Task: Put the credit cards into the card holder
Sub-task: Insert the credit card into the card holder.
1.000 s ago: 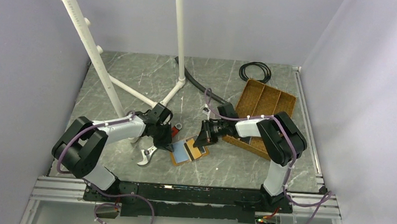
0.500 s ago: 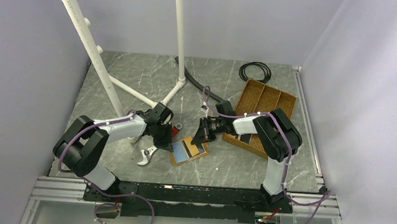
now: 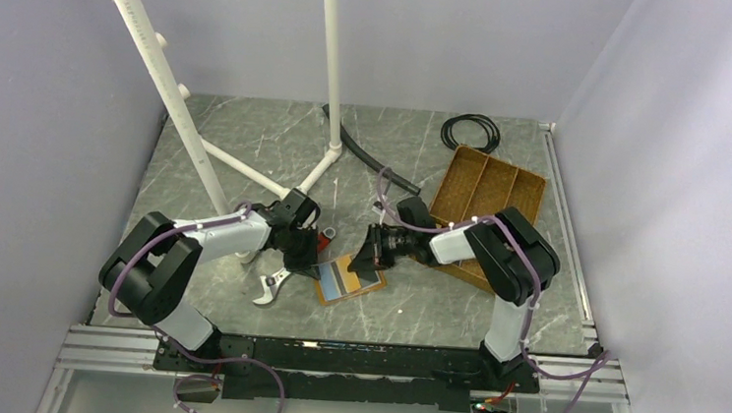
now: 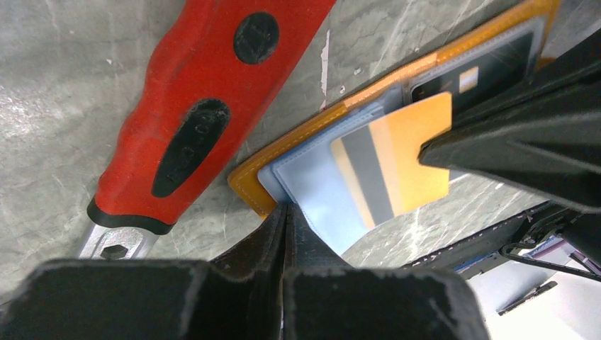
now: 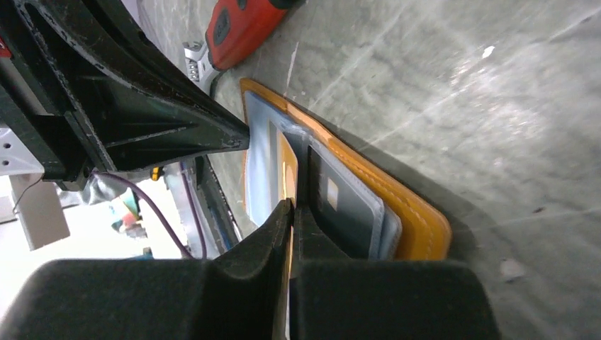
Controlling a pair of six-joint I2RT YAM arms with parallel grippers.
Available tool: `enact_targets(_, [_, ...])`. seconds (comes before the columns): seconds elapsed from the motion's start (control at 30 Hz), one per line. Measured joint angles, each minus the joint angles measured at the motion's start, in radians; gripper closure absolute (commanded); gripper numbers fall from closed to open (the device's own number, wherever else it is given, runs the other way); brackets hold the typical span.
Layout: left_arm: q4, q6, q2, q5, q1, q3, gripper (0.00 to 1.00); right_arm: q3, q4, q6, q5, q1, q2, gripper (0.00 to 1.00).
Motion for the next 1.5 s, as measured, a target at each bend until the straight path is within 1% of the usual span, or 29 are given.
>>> enact_targets(0.07, [0.001, 0.0, 0.0, 0.001, 0.0, 0.002, 0.91, -0.027, 0.031, 0.03, 0.048, 0.025, -0.024, 0.86])
enact_targets(0.13, [0.0, 0.002, 0.0, 0.001, 0.0, 0.003, 0.86, -0.041, 0.021, 0.032, 0.1, 0.043, -0.051, 0.8])
enact_targets(0.2, [-0.003, 0.005, 0.0, 0.002, -0.001, 0.006, 0.82, -0.031, -0.057, 0.007, 0.161, 0.055, -0.085, 0.76])
enact_targets(0.27, [-0.005, 0.007, -0.008, 0.004, -0.002, 0.007, 0.8, -0.001, -0.162, -0.026, 0.216, 0.061, -0.117, 0.67])
enact_targets(0.33, [-0.02, 0.007, -0.031, 0.008, -0.002, 0.007, 0.8, 0.039, -0.273, -0.06, 0.283, 0.063, -0.145, 0.61])
enact_targets(0.4, [-0.027, 0.005, -0.061, 0.011, -0.002, 0.007, 0.82, 0.064, -0.365, -0.09, 0.345, 0.072, -0.176, 0.58])
enact_targets(0.53, [-0.019, -0.002, -0.107, 0.029, -0.002, 0.004, 0.87, 0.071, -0.484, -0.127, 0.43, 0.101, -0.229, 0.58])
enact_targets(0.63, [0.0, -0.011, -0.096, 0.045, -0.01, -0.003, 0.89, 0.076, -0.506, -0.13, 0.451, 0.134, -0.23, 0.64])
enact_targets(0.73, [0.015, -0.021, -0.067, 0.047, -0.039, -0.004, 0.91, 0.081, -0.512, -0.128, 0.473, 0.159, -0.226, 0.75])
enact_targets(0.77, [0.021, -0.024, -0.056, 0.047, -0.049, -0.004, 0.92, 0.081, -0.512, -0.123, 0.476, 0.168, -0.224, 0.77])
enact_targets(0.87, [0.039, -0.029, -0.005, 0.046, -0.083, -0.002, 0.93, 0.081, -0.503, -0.098, 0.474, 0.19, -0.216, 0.77])
enact_targets(0.93, [0.047, -0.039, 0.022, 0.053, -0.097, 0.001, 0.94, 0.076, -0.479, -0.072, 0.46, 0.196, -0.212, 0.73])
enact_targets(1.1, [0.056, -0.055, 0.024, 0.054, -0.097, 0.002, 0.94, 0.0, -0.375, 0.023, 0.367, 0.134, -0.227, 0.52])
enact_targets(1.13, [0.063, -0.055, 0.024, 0.053, -0.099, 0.002, 0.93, -0.016, -0.37, 0.03, 0.349, 0.119, -0.241, 0.49])
enact_targets(1.23, [0.067, -0.054, 0.024, 0.037, -0.103, 0.002, 0.85, -0.022, -0.417, 0.004, 0.366, 0.109, -0.292, 0.45])
enact_targets(1.33, [0.059, -0.055, 0.01, 0.034, -0.103, 0.0, 0.79, -0.019, -0.462, -0.032, 0.399, 0.119, -0.324, 0.46])
enact_targets(1.4, [0.056, -0.058, -0.018, 0.034, -0.103, -0.007, 0.79, -0.016, -0.485, -0.047, 0.414, 0.13, -0.325, 0.51])
enact_targets(1.43, [0.056, -0.061, -0.033, 0.034, -0.103, -0.012, 0.81, -0.016, -0.492, -0.051, 0.418, 0.134, -0.325, 0.54])
enact_targets(1.47, [0.058, -0.066, -0.047, 0.035, -0.105, -0.016, 0.83, -0.016, -0.497, -0.055, 0.426, 0.139, -0.325, 0.63])
enact_targets(1.5, [0.063, -0.071, -0.055, 0.037, -0.107, -0.019, 0.86, -0.016, -0.499, -0.057, 0.435, 0.146, -0.325, 0.69])
